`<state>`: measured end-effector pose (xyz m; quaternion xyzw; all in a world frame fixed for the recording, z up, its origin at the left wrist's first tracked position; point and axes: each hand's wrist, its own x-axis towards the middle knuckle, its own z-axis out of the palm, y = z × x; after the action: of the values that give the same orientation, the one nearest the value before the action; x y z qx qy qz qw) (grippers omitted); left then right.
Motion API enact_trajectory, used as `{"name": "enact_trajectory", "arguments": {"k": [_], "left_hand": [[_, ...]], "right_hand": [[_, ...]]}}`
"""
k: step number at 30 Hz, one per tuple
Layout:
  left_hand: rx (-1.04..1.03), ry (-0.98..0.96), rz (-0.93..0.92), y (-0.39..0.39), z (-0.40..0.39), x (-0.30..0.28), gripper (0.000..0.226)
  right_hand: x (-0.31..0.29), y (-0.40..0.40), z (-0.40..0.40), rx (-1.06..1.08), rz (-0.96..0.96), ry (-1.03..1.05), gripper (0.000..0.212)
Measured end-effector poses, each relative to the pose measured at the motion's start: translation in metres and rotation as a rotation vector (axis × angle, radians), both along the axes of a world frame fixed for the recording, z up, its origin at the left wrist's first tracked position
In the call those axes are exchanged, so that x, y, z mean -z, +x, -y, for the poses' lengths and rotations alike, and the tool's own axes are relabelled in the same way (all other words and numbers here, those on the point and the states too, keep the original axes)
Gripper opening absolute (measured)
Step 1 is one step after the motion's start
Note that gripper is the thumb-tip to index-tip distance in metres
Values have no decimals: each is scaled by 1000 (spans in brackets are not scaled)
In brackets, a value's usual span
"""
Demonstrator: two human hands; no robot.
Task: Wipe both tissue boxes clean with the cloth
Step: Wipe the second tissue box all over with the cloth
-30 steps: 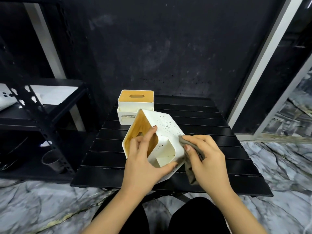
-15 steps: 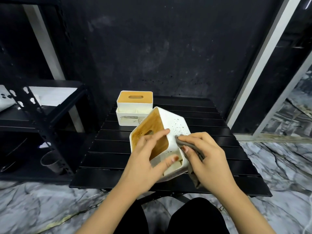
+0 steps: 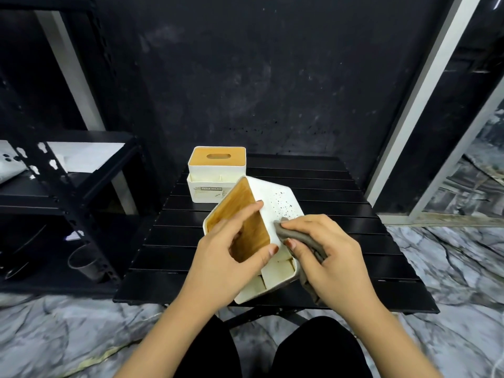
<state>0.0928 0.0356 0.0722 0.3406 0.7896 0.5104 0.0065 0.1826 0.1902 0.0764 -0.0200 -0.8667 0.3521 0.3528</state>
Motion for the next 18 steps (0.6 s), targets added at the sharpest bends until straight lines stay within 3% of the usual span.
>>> {"name": "enact_trajectory", "arguments": {"k": [5, 18], "left_hand": [[49, 46, 121, 3, -4, -3, 59], [35, 48, 122, 7, -12, -7, 58]], "right_hand": [[-6, -2, 5, -16, 14, 62, 27], [-5, -3, 0, -36, 31, -75, 24]]}}
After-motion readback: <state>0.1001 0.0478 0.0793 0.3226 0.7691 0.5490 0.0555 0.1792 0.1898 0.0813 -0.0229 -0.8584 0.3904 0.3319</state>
